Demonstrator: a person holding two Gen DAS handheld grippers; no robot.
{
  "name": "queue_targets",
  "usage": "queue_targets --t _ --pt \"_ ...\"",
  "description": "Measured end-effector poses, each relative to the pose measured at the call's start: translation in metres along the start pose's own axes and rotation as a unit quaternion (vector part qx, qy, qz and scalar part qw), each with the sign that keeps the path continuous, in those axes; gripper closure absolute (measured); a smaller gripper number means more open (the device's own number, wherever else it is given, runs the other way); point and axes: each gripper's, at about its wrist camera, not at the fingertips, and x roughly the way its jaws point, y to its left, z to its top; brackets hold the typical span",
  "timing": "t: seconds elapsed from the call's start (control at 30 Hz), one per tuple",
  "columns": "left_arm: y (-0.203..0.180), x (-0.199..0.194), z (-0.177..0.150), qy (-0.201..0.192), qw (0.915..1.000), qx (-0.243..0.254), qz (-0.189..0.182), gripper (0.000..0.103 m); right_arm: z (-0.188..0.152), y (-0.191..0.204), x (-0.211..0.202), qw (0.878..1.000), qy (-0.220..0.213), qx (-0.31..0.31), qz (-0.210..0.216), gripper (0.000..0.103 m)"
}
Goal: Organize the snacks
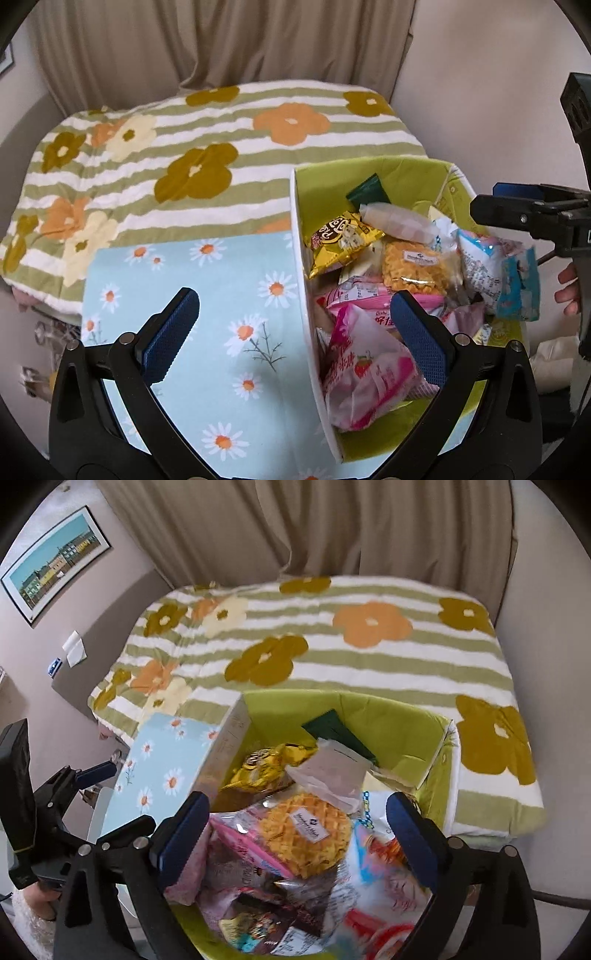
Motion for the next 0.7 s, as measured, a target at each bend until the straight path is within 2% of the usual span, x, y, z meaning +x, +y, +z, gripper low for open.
queue_targets --t 0.23,0.47,0.6,0.7 --pt "0.004 -0.051 -0.006 -0.047 0.9987 0.017 0.007 0.0 -0.01 0.04 -0.043 0.998 -0.059 -0.007 -0.029 0.008" --pt "0.03 -0.135 -0.028 -0.133 0.991 0.006 0.015 0.0 -0.039 0.103 -0.1 0.988 -0.135 -0.01 -0.073 0.008" --pt "0.047 -0.182 -0.055 -0.191 0.9814 0.001 0.02 0.0 -0.074 0.147 -0.132 0.975 -0.191 -0.008 -0.111 0.008" --pt "0.056 -0.207 -0.08 -0.216 0.9758 0.009 0.033 0.0 -0.103 0.175 -0.147 0.964 -0.226 -0.001 -0.141 0.007"
